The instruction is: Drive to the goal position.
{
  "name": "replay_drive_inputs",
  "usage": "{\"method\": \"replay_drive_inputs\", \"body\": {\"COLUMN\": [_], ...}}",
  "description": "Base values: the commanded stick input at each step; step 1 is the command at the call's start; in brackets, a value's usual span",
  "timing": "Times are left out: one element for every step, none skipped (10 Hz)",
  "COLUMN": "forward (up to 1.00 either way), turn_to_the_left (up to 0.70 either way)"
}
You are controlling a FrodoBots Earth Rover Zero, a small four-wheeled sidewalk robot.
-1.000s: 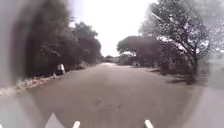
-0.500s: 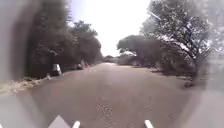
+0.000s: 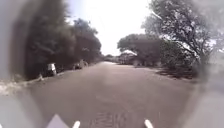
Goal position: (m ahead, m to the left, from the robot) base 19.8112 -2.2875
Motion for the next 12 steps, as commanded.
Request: {"method": "replay_drive_inputs", "body": {"forward": [0.85, 0.85, 0.85, 0.85, 0.85, 0.85, 0.85, 0.85, 0.85, 0.85, 0.85, 0.85], "turn_to_the_left": [0.00, 0.00, 0.00, 0.00, 0.00, 0.00, 0.00, 0.00, 0.00, 0.00, 0.00, 0.00]}}
